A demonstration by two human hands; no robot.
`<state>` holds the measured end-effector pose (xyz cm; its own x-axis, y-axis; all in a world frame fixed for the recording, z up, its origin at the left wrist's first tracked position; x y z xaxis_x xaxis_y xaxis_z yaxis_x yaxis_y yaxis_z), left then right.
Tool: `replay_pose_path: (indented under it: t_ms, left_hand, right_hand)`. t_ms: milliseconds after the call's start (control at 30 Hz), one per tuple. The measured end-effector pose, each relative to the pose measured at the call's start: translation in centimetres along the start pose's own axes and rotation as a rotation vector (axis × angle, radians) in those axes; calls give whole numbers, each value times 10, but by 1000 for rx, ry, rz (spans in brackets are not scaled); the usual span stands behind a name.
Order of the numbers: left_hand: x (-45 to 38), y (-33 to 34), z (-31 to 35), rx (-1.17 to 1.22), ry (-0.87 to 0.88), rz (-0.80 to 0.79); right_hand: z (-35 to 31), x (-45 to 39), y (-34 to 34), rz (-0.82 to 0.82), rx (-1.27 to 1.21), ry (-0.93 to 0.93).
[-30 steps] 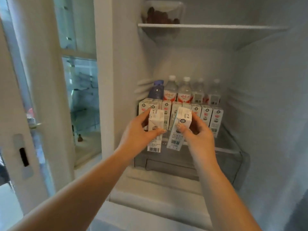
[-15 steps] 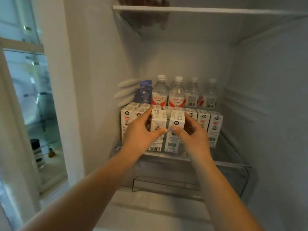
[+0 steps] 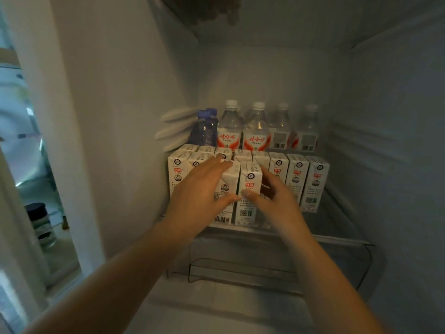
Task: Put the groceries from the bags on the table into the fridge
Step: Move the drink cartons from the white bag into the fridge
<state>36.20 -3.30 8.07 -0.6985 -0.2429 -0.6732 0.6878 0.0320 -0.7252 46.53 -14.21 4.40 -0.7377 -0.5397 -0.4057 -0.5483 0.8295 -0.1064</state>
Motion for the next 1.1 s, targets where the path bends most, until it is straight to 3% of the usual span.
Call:
replay_pose_path:
  t_ms: [100, 233, 367, 600, 867, 1100]
  left_hand:
    - [-3, -2, 1, -294, 114, -38]
    - [-6, 6, -8, -474, 105, -126]
    - [-6, 14, -12, -505, 55, -176]
    - [-9, 12, -11, -498, 54, -131]
    - [-14, 11, -21, -560, 46, 25]
    - [-16, 15, -26, -551, 43, 30]
  right_hand:
    - [3, -2, 1, -61, 66, 3]
    - [10, 0, 6, -143, 156, 10]
    - [19, 1, 8, -122, 240, -49]
    - [35, -13, 14, -81, 267, -58]
    - [43, -29, 23, -50, 295, -72]
    - [47, -35, 22, -29, 305, -66]
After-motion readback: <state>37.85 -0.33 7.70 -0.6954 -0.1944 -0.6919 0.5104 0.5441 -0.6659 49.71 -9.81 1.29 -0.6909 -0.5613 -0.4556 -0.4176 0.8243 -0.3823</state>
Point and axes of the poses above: each hand's wrist, its own x-axis away from the middle knuckle, its own y-axis out of the palm, z = x × y, the point moved 9 cm from there along -x, towards the middle knuckle, and after that the axes turned 12 degrees about -x, right-handed, at the moved point
